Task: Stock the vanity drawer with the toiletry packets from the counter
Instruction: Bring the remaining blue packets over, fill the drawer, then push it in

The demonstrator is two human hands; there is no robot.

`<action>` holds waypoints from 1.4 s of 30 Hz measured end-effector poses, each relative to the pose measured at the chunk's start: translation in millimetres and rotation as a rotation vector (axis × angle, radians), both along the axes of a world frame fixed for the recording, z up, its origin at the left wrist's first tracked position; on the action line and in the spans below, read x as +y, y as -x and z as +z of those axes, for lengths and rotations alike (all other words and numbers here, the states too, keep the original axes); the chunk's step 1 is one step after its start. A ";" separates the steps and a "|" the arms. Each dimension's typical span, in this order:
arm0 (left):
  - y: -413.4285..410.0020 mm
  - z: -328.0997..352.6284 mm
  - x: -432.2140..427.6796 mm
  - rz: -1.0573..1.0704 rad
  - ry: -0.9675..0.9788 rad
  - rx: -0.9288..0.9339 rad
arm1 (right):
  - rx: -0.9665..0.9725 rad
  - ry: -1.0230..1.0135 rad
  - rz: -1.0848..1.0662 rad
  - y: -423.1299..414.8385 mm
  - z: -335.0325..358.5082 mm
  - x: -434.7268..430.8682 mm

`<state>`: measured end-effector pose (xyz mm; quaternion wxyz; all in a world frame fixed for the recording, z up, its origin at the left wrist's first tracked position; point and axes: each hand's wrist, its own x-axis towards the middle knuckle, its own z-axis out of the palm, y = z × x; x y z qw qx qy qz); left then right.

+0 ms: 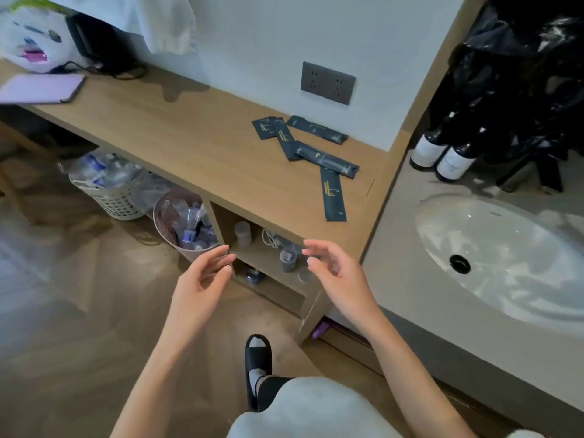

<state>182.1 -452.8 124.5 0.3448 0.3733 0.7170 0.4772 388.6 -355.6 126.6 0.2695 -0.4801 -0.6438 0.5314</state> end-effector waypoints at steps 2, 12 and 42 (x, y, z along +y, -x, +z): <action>25.6 0.1 36.4 -0.033 0.013 0.008 | -0.017 -0.005 -0.023 26.1 -1.8 31.9; 121.4 -12.1 223.6 -0.240 0.076 0.067 | -0.211 0.025 -0.260 93.6 -34.7 204.3; 169.3 -131.7 625.9 -1.406 0.057 1.231 | -1.015 0.011 -0.155 121.8 -131.2 428.3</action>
